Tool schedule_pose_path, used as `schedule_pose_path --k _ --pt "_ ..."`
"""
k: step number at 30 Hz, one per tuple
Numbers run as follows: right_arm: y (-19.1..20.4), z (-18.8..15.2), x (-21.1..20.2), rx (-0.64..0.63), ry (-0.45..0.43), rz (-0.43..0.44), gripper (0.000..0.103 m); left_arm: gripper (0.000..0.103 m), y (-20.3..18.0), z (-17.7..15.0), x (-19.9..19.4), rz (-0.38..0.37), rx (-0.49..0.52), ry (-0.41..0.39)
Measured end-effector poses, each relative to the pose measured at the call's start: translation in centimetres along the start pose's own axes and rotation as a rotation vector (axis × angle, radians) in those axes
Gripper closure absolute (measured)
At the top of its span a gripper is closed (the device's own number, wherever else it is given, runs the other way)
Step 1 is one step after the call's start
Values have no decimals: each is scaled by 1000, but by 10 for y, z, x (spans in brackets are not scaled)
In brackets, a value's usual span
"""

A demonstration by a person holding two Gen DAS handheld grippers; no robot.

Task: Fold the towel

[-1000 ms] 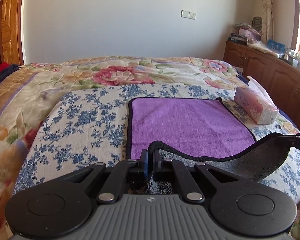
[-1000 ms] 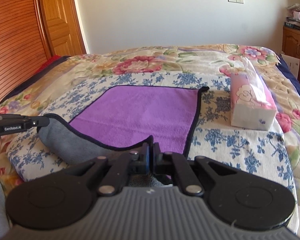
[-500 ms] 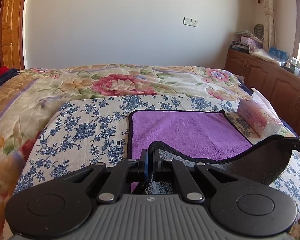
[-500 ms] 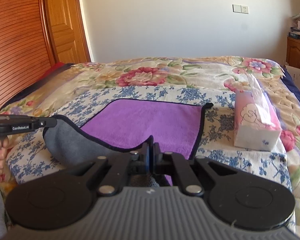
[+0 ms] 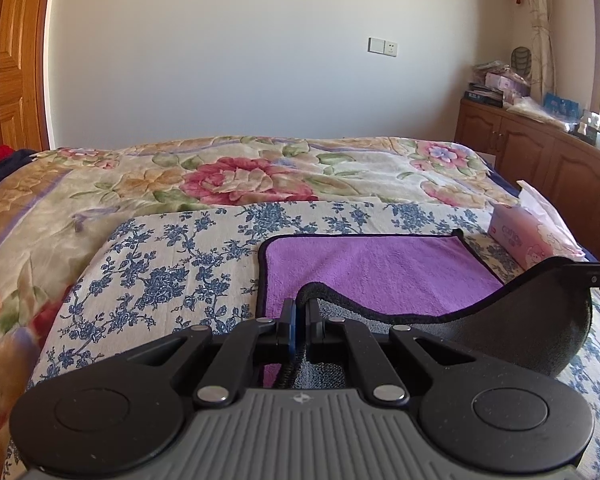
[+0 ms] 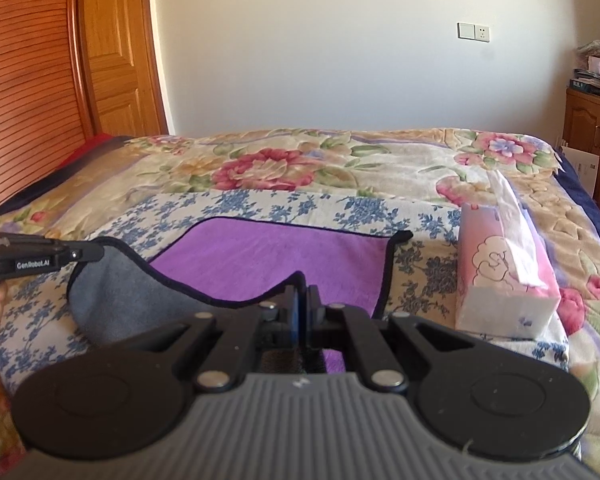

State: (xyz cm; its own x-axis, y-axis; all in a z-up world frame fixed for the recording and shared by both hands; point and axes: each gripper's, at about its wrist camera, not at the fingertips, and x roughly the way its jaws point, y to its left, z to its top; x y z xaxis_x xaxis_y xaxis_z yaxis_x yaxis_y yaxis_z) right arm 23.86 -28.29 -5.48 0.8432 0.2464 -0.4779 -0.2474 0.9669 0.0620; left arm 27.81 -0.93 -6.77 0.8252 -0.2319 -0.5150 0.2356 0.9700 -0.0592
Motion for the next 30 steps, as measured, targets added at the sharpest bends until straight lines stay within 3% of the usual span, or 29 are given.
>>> schedule_pose_path --k 30 --pt "-4 31 21 -110 -55 -12 99 98 -13 41 30 -1 19 -28"
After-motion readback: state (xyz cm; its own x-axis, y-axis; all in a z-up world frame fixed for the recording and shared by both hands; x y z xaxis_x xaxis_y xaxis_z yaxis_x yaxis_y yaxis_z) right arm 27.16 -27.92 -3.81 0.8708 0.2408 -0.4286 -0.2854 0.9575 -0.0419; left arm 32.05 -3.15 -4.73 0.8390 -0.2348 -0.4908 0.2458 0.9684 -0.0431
